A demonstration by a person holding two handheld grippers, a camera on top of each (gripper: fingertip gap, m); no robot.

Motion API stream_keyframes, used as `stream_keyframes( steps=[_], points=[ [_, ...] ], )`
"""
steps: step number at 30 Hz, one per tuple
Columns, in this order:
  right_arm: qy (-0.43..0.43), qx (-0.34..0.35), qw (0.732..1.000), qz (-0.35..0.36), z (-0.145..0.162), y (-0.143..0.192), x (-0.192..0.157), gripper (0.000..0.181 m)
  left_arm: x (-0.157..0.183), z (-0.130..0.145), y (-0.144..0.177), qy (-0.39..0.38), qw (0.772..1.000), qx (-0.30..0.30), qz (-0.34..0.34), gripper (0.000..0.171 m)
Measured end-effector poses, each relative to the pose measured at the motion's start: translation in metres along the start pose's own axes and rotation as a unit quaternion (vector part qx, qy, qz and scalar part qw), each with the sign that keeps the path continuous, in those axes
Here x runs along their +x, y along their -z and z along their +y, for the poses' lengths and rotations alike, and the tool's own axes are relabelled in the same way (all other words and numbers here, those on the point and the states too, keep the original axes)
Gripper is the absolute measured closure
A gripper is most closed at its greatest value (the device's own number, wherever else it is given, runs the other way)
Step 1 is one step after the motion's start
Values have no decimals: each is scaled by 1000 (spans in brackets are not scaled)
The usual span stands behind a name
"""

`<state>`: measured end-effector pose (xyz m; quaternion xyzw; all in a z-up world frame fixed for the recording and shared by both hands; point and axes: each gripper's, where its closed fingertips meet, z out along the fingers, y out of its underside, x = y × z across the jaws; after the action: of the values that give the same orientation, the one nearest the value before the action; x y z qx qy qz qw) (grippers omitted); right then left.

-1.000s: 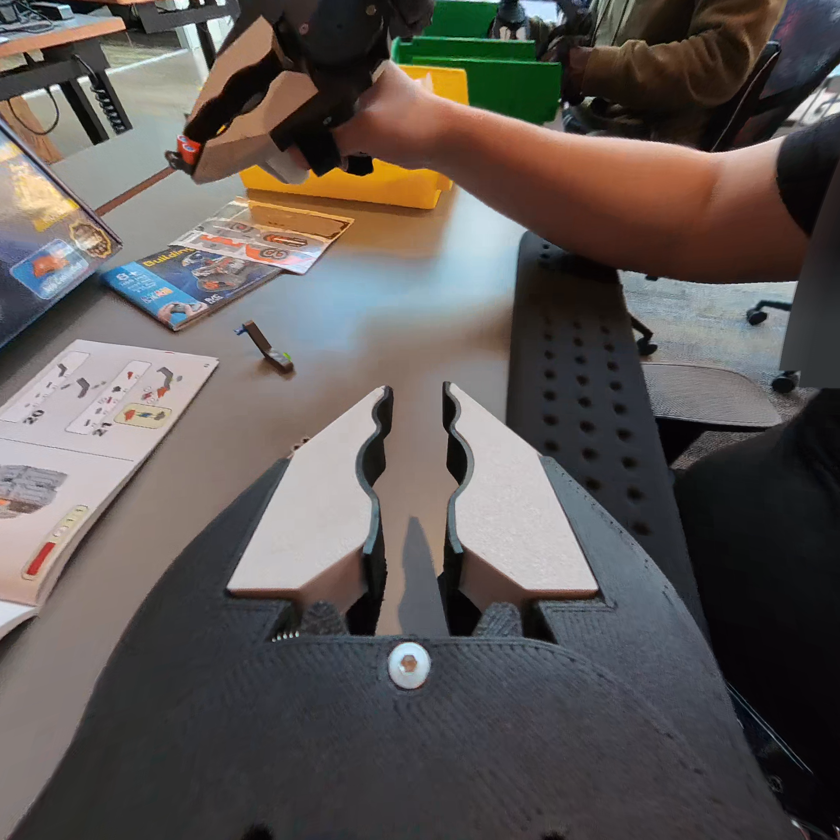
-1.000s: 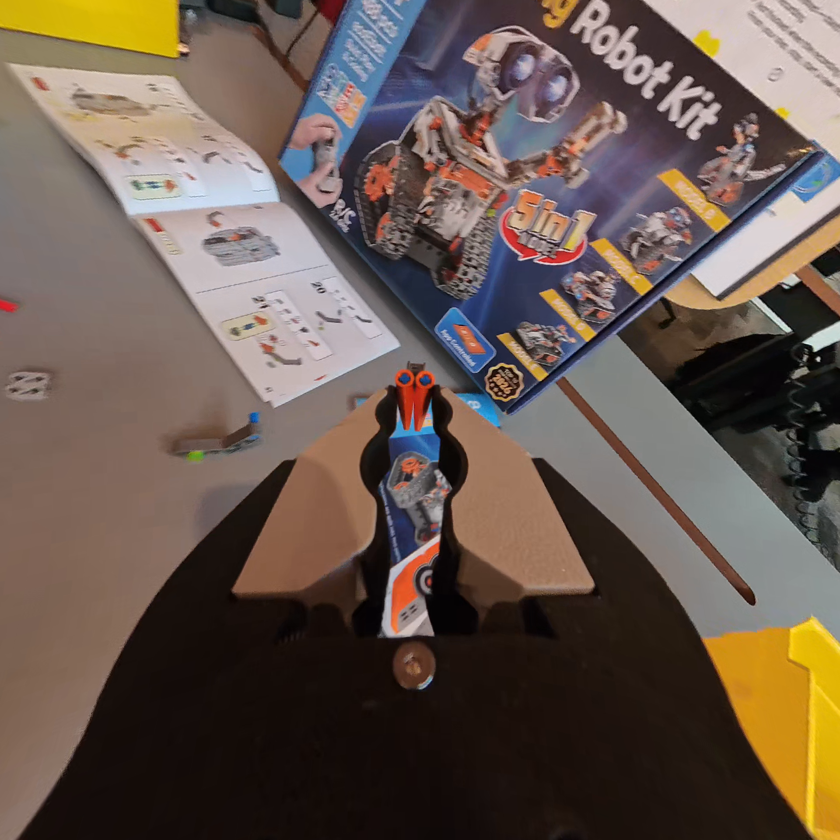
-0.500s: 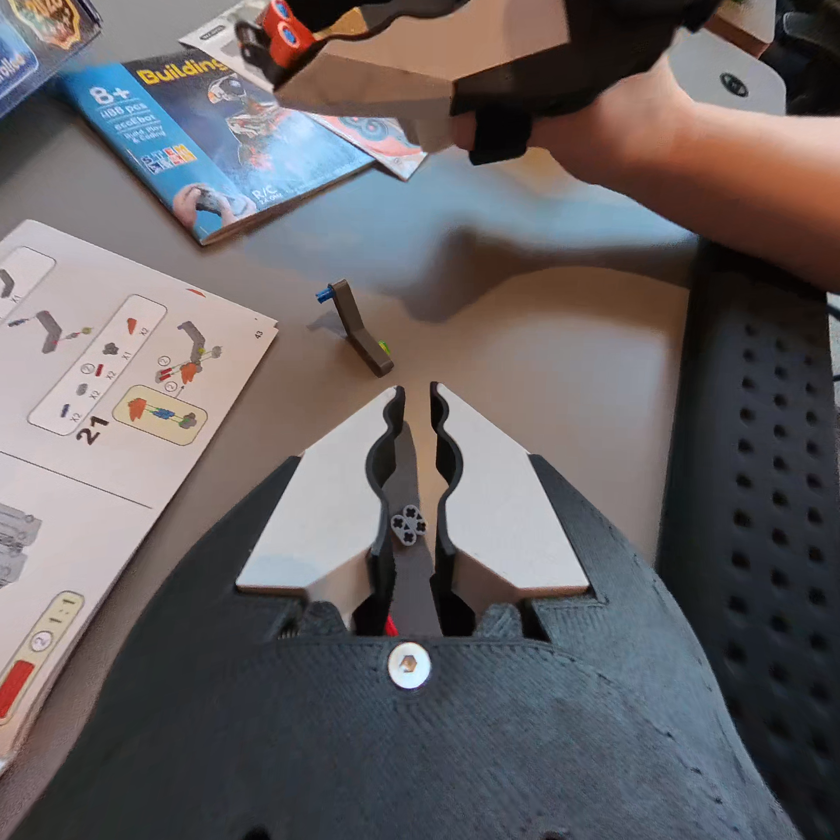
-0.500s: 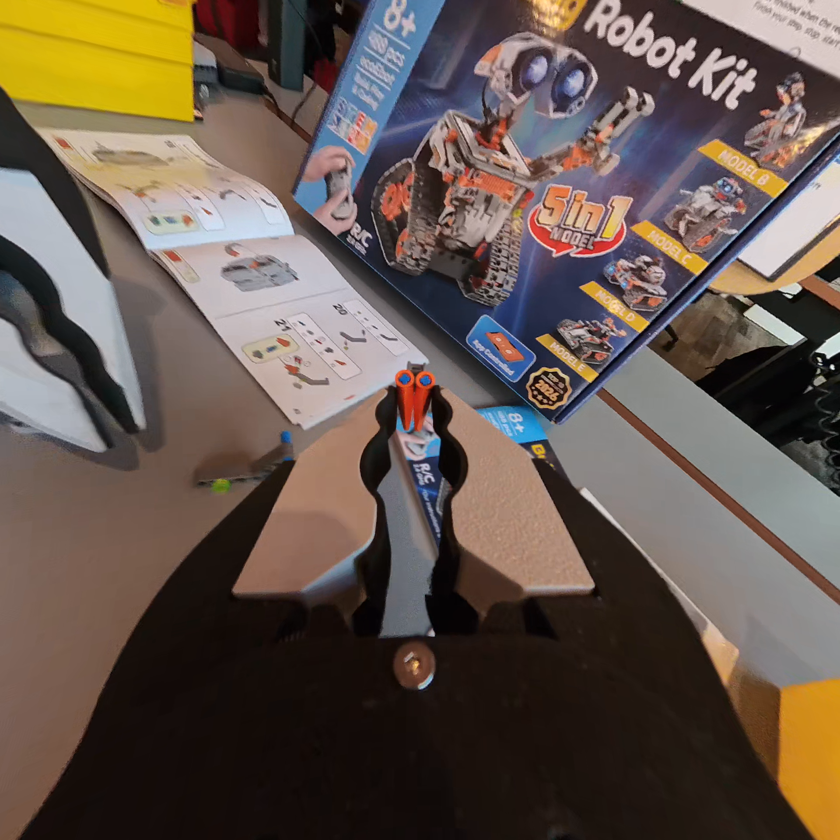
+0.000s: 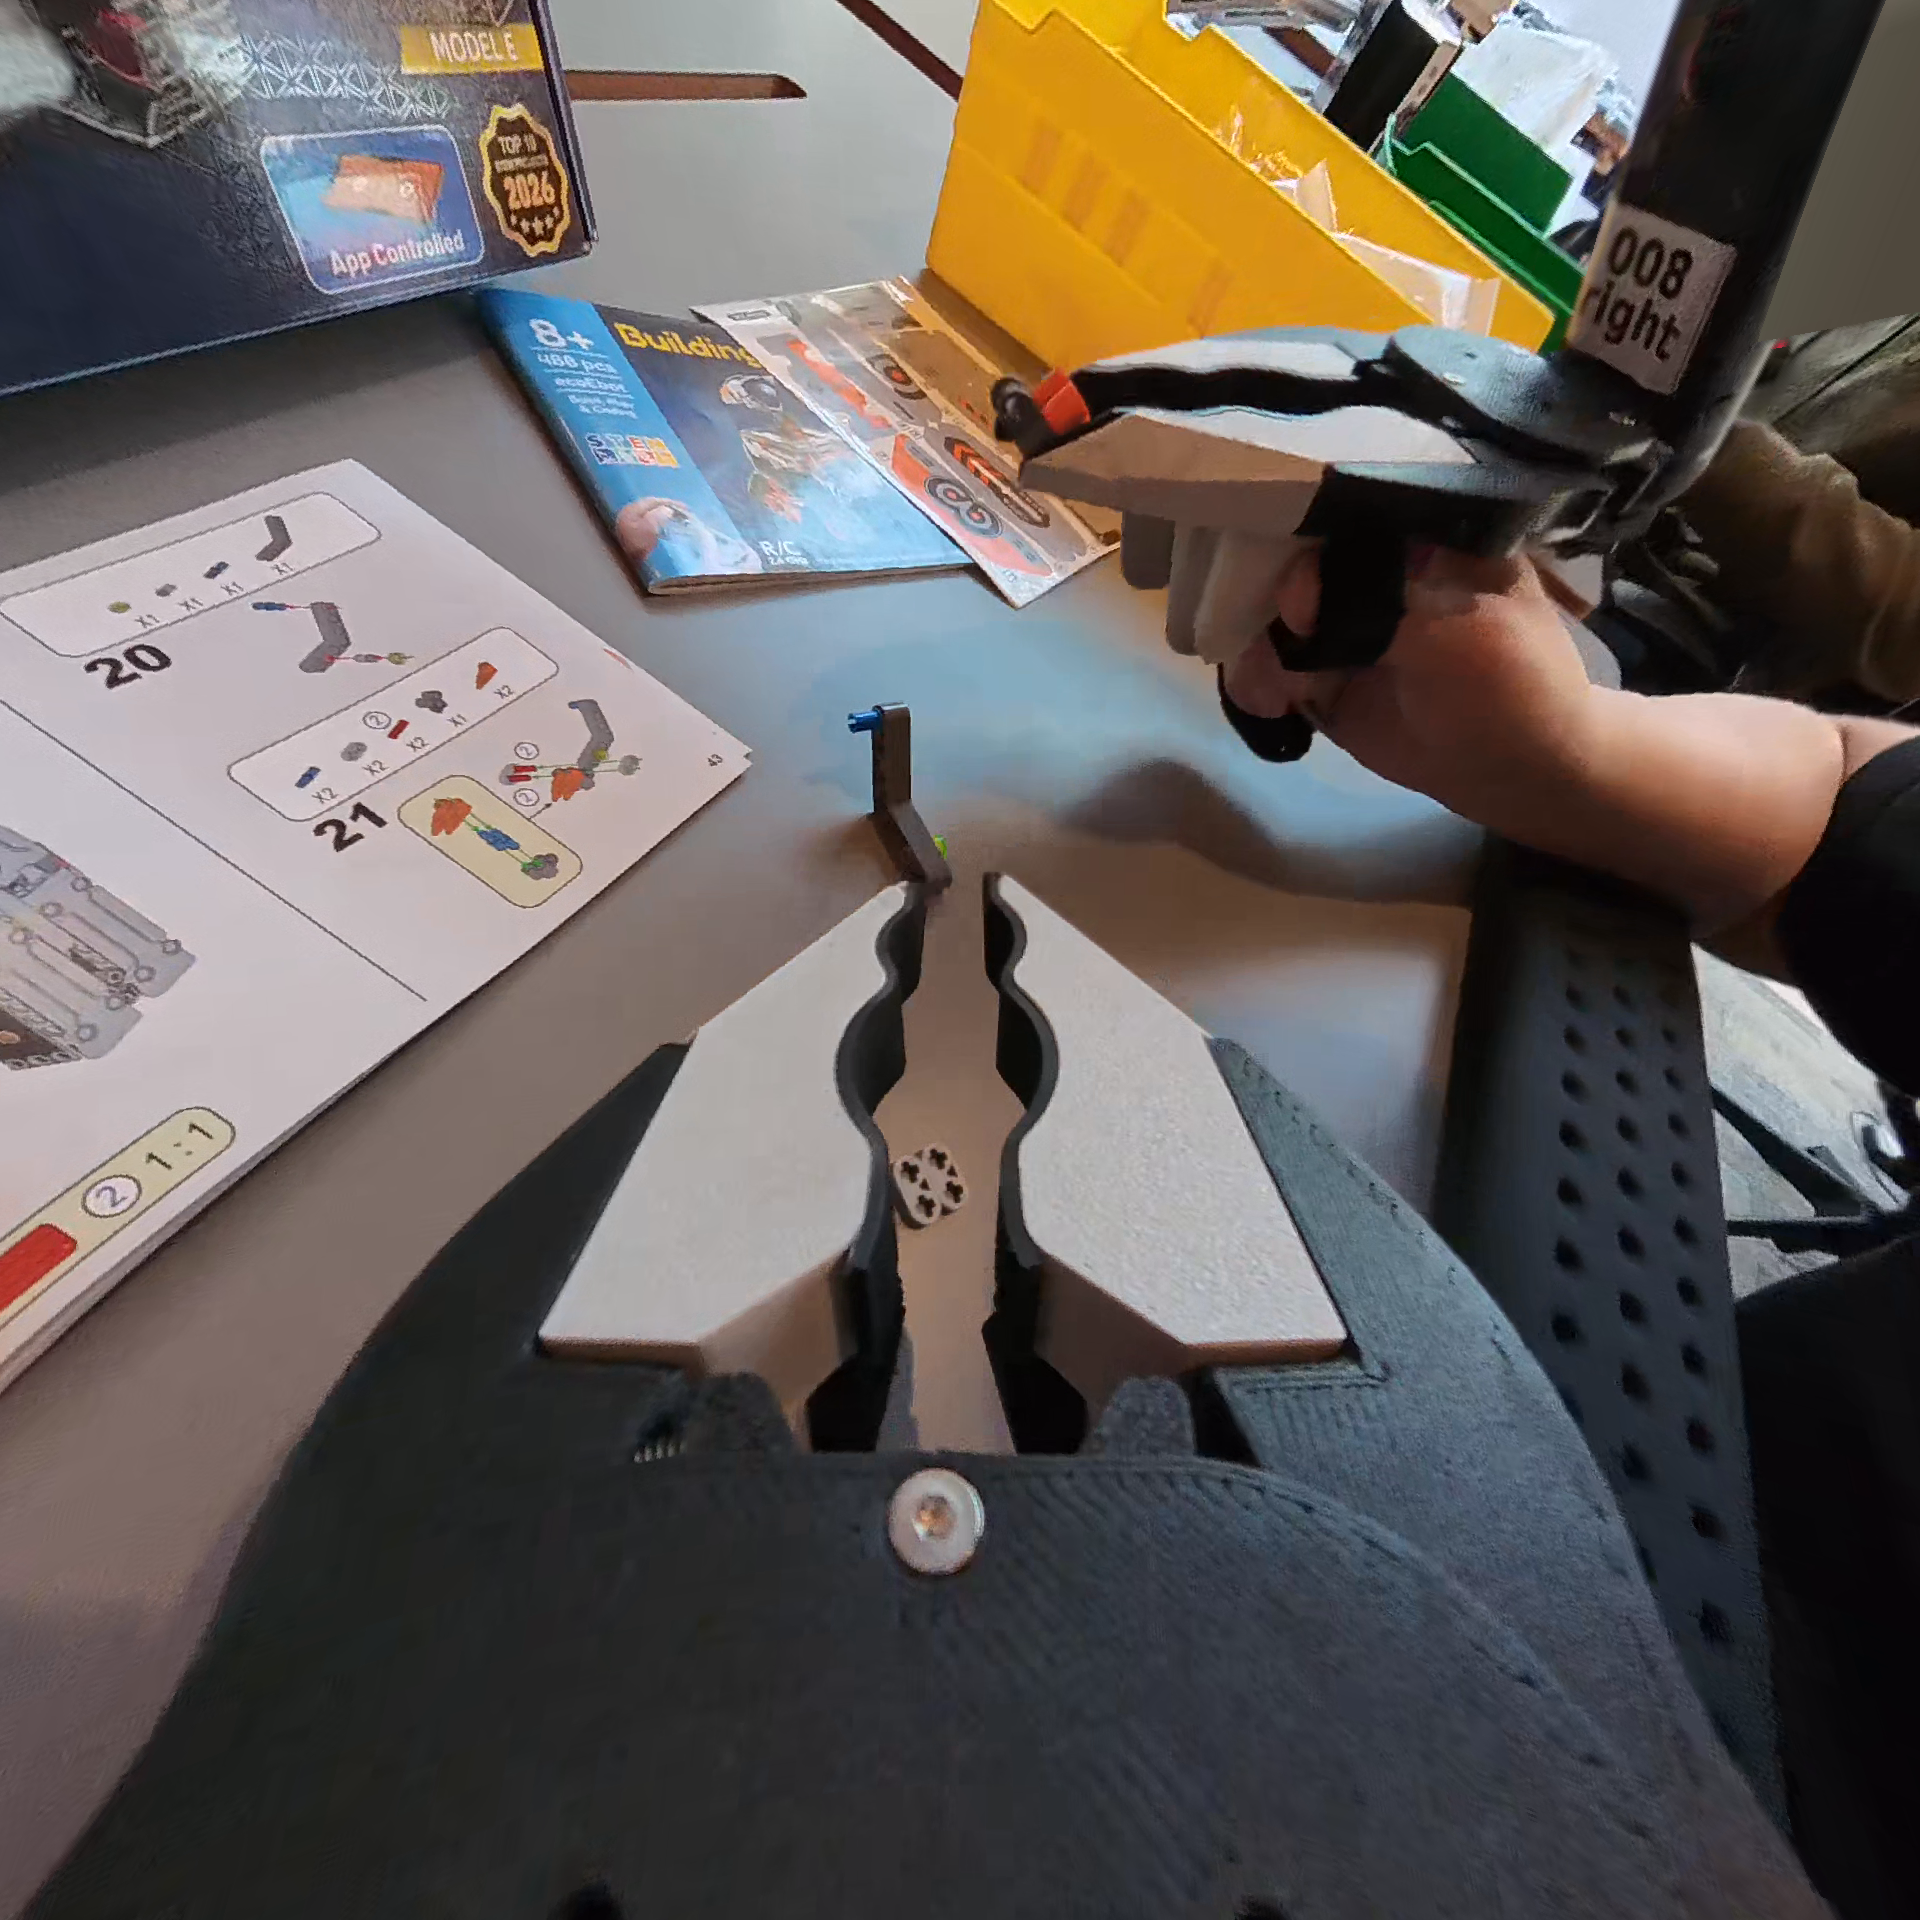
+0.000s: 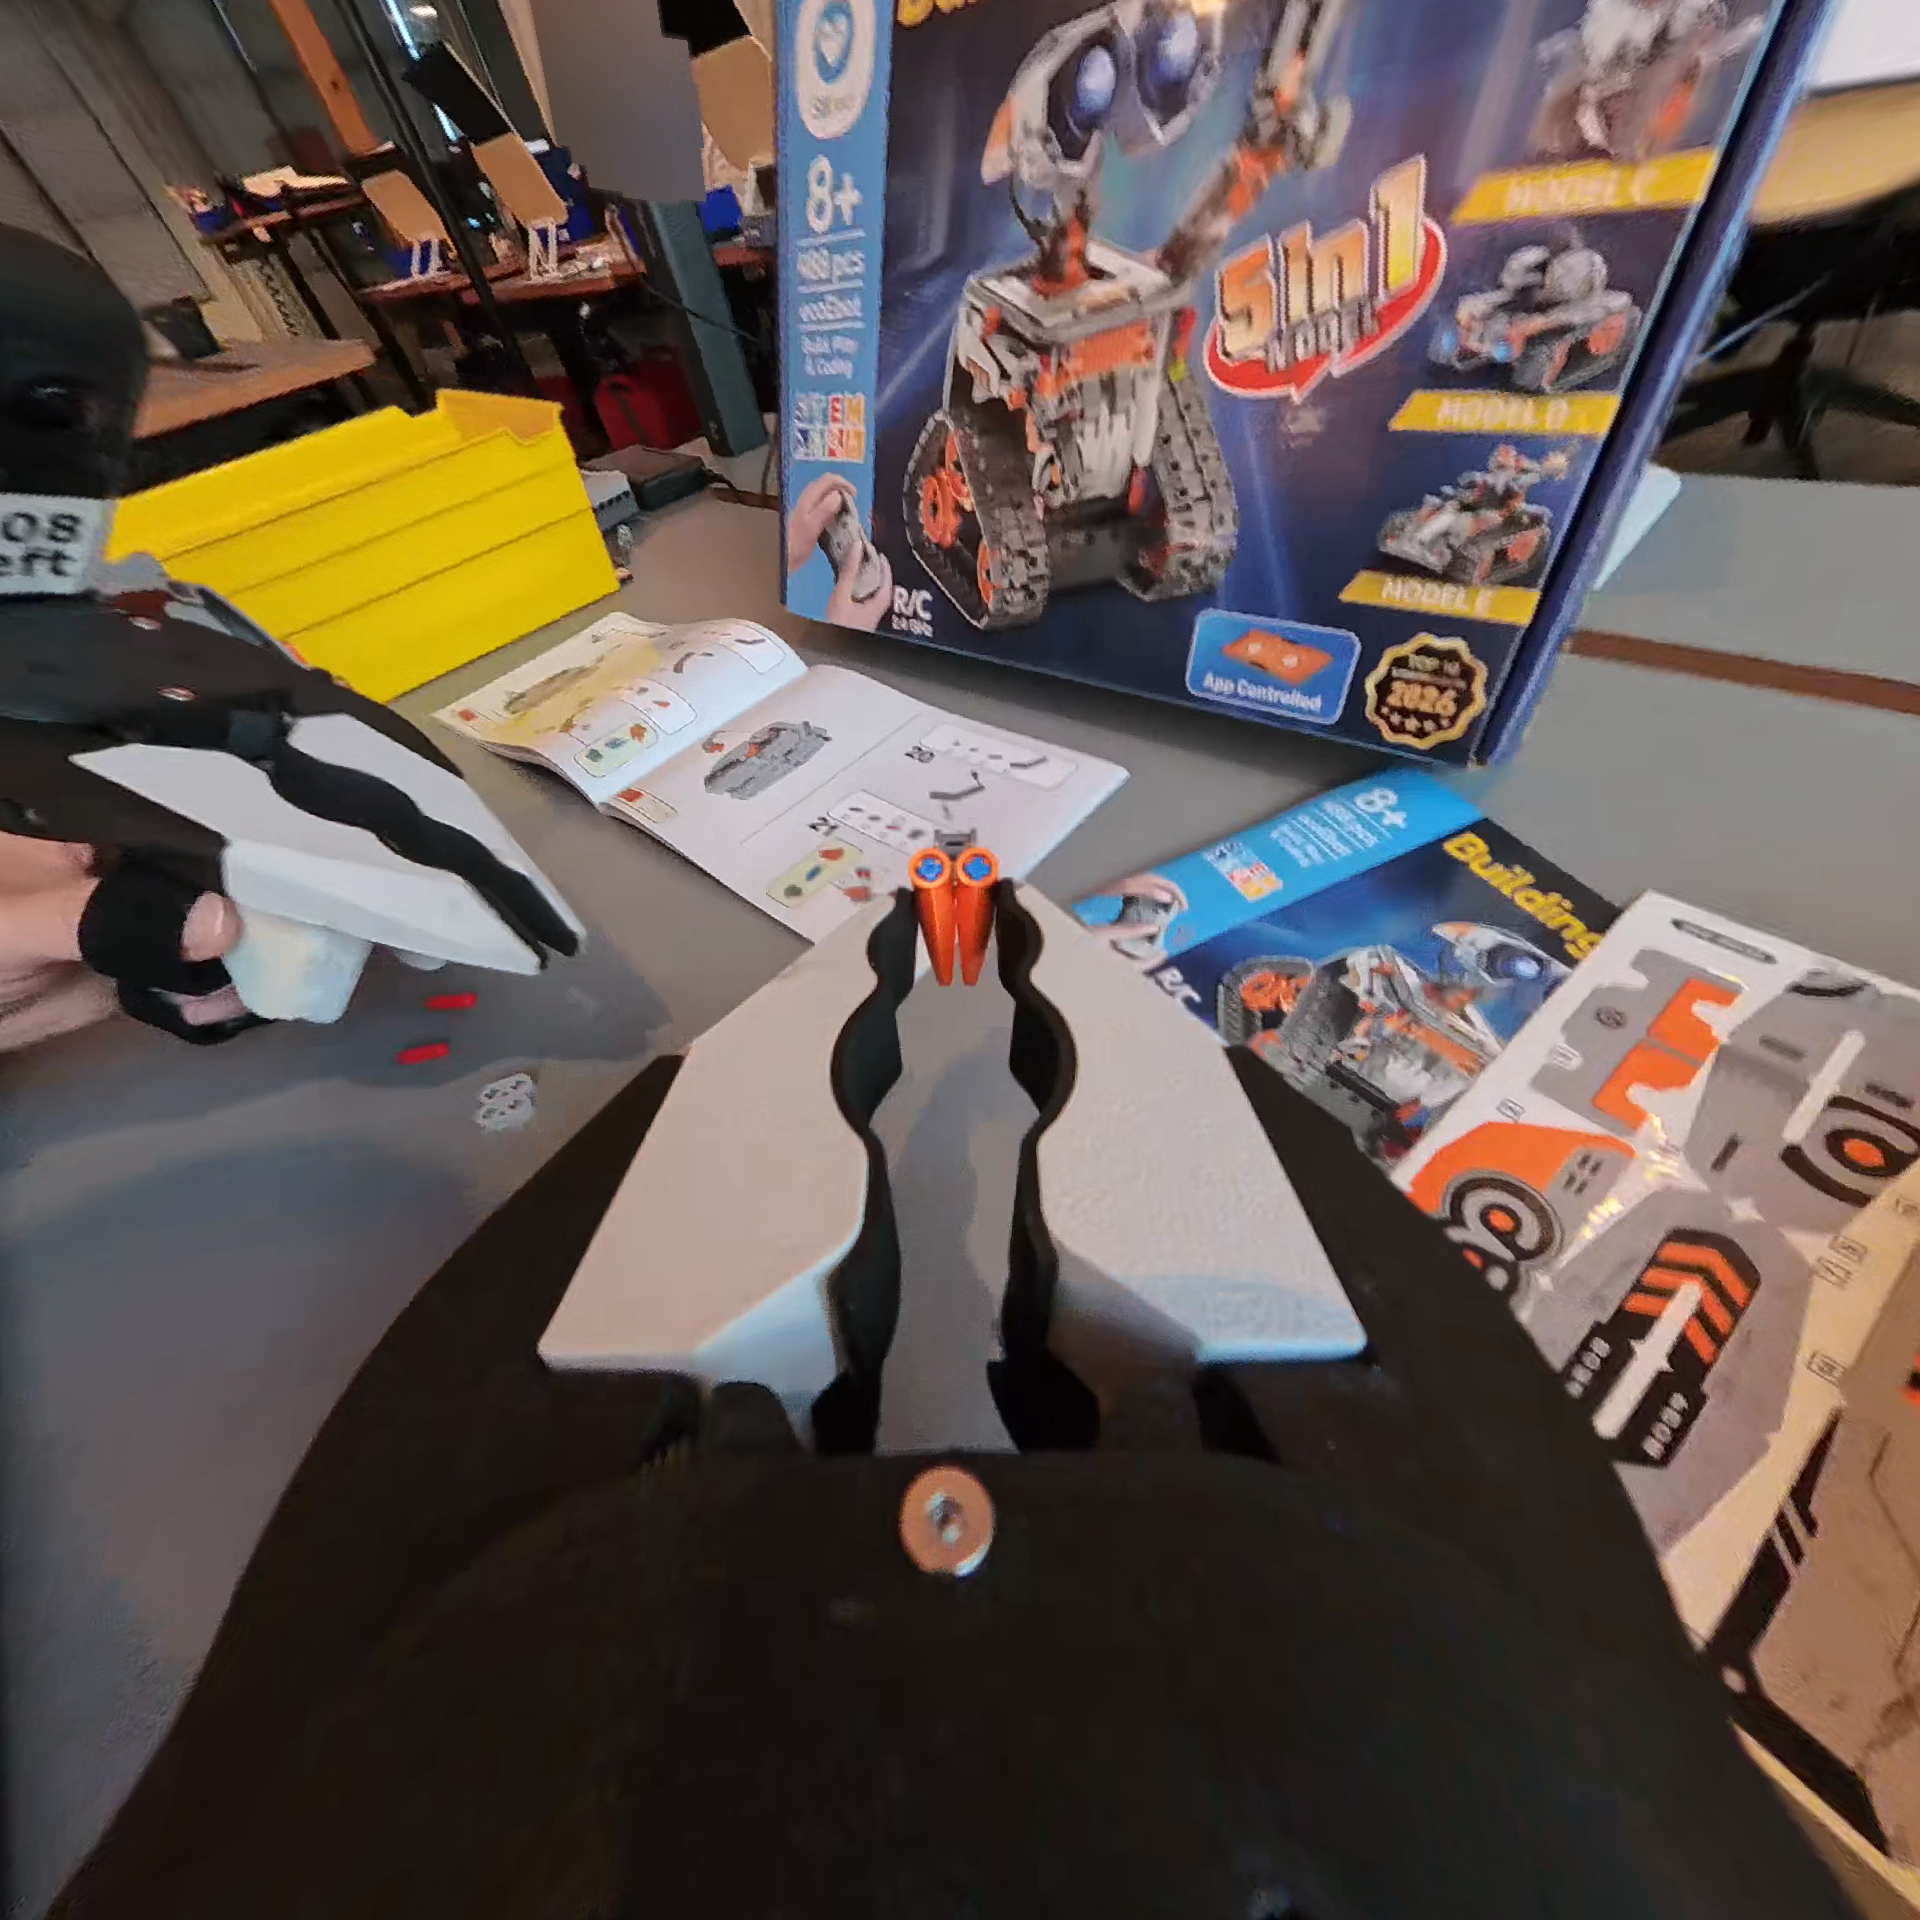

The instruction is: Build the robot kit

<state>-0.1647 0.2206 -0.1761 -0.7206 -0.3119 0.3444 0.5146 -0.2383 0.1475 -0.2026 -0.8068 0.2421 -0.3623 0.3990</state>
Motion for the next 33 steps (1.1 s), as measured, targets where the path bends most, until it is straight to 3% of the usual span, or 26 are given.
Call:
stream_keyframes(
  steps=[8,33],
  points=[
    [22,-1,997,74,9,8,46,167,-6,10,2,-20,999,-31,-16,165],
    [46,17,996,70,6,13,42,167,-4,21,0,15,998,-54,21,165]
  ],
)
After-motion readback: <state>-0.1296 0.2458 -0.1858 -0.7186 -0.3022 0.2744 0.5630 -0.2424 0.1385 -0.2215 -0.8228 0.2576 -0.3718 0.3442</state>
